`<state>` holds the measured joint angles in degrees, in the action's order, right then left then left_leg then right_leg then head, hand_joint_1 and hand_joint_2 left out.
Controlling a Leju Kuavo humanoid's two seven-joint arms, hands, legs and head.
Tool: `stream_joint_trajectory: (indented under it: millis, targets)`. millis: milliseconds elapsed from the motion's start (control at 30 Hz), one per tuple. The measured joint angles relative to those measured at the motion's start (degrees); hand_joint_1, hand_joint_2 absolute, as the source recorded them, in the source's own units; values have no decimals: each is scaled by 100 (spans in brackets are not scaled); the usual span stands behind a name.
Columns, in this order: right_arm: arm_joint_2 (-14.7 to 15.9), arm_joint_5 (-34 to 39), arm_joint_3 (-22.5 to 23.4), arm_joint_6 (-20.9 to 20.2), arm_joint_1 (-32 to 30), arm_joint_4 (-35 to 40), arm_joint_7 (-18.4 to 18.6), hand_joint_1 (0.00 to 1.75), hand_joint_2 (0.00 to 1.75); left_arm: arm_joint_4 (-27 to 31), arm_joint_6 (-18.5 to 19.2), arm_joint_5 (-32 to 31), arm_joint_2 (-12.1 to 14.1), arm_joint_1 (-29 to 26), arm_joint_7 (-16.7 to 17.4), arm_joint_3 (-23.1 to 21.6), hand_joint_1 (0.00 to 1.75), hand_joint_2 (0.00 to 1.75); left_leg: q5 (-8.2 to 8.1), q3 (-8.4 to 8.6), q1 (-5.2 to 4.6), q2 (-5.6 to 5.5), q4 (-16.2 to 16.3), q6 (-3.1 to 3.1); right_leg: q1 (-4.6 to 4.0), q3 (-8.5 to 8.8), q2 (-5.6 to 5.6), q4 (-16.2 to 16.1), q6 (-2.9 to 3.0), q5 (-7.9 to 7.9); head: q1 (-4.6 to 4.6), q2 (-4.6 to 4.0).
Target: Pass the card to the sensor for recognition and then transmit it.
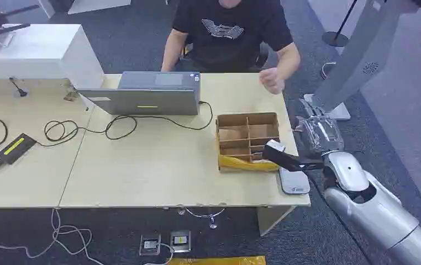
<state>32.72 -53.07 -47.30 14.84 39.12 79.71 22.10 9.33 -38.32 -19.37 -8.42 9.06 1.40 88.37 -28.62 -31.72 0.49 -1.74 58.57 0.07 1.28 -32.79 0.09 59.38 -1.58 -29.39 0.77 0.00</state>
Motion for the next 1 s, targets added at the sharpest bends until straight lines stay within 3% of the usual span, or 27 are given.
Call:
stream_joint_trajectory:
  millis: [1000]
  targets:
    - [109, 24, 177, -46, -393, -72, 173, 175, 175, -26, 52, 171, 11, -2, -46, 2, 0, 0, 0, 1, 0, 4, 0, 0, 0, -1, 2, -1, 0, 0, 0, 0]
